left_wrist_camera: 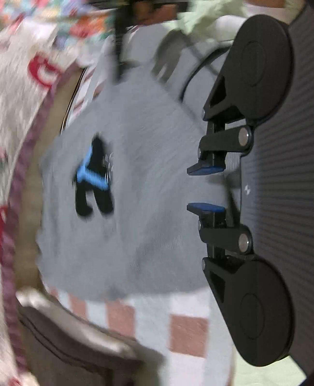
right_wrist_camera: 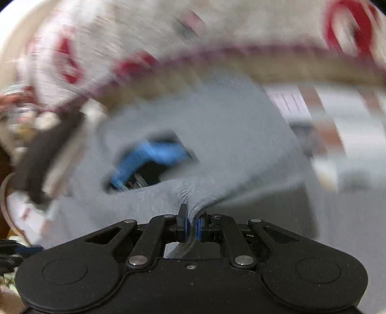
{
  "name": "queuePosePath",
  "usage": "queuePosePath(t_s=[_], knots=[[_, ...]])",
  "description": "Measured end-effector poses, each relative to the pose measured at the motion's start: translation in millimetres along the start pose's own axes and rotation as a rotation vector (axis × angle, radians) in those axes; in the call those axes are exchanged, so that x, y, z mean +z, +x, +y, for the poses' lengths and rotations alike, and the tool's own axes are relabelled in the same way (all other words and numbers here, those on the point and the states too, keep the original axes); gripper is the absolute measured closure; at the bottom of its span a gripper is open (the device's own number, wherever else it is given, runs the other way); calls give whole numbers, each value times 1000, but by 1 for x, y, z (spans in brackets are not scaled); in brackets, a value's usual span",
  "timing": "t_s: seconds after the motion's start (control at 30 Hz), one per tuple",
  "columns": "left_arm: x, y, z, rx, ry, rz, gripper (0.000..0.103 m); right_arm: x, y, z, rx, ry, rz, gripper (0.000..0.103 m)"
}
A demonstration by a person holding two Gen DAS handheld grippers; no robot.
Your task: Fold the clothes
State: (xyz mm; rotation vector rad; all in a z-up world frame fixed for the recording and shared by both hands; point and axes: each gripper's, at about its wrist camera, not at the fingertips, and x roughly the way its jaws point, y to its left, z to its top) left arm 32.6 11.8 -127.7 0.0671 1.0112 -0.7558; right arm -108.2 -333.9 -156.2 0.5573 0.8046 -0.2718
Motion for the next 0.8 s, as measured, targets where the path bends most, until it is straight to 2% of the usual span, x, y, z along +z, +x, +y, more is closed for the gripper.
queuePosePath(t_s=[0.03,0.07,0.2,0.23,0.33,0.37,0.47,0.53,0.6,0.67,0.7,0.73,0.77,0.8], knots=[[1,-1,9,13,-53,-3,63,-6,7,-8,-9,51,17,89],[3,-2,19,26,-107,-5,61,-9,12,-13,-13,78,28,89],[3,-17,46,19,-193,-41,60,-6,16,-13,-21,63,33,85],[2,-20,45,5,-165,-33,56,-4,14,-12,-27,48,30,78],[-3,-27,41,-42,-57,2,49,1,9,-15,-30,30,25,77],[-4,-26,34,-29,-3,29,49,2,9,-17,-28,36,24,77],[-11,-24,3,35,283,102,45,3,14,-19,-21,76,20,73],[-18,-15,-15,109,429,129,40,2,18,-22,-18,104,26,70],[-20,2,-21,183,491,167,37,1,22,-22,-19,115,34,66],[-21,18,-21,271,519,191,37,0,22,-19,18,105,33,63],[-19,22,-17,293,490,201,41,0,22,-18,43,98,31,64],[-17,25,-11,312,455,211,70,0,21,-16,68,90,29,84],[-14,21,-6,334,430,198,89,0,21,-15,93,83,27,93],[-11,16,0,356,407,181,91,0,20,-13,118,75,25,93]])
